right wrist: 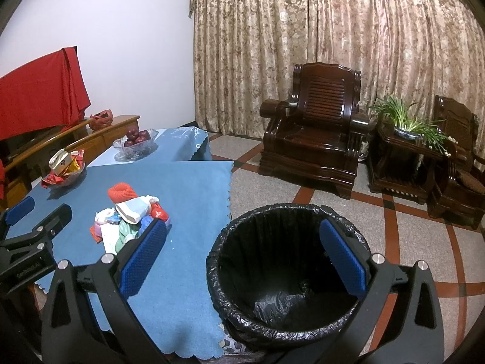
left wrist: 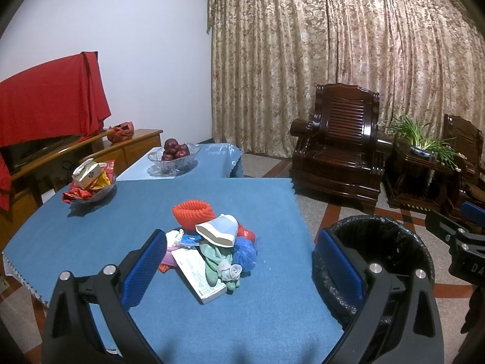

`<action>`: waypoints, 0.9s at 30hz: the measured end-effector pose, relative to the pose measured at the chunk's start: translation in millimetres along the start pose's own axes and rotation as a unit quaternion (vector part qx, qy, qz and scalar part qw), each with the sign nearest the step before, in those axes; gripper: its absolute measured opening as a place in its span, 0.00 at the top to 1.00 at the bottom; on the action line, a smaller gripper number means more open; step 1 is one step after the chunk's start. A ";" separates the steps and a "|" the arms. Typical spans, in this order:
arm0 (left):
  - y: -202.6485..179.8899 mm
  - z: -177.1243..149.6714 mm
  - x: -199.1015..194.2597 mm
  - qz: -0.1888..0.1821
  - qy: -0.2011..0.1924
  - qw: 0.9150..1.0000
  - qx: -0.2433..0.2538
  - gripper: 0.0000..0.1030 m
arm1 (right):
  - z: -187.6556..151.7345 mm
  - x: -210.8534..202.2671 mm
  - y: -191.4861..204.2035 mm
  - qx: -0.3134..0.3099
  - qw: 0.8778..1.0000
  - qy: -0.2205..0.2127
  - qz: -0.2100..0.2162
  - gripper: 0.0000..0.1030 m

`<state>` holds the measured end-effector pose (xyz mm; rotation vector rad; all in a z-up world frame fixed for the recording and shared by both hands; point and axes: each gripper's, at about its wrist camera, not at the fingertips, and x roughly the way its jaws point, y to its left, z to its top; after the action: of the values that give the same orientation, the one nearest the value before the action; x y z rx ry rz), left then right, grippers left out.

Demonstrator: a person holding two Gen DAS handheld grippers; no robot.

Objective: Collect trash

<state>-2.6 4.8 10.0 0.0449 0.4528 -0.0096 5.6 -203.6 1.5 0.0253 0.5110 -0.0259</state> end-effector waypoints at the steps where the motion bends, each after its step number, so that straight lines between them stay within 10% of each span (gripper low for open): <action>1: 0.0 -0.1 0.1 0.000 0.000 1.000 0.000 0.06 | 0.0 0.0 -0.1 0.000 1.000 0.000 0.000 0.05; 27: 1.1 0.2 0.8 -0.001 0.001 1.000 -0.001 0.06 | -4.4 0.4 -2.0 0.000 1.000 0.002 0.001 0.05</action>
<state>-1.8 5.8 9.9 0.0421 0.4556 -0.0109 3.7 -205.5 -2.6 0.0254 0.5149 -0.0230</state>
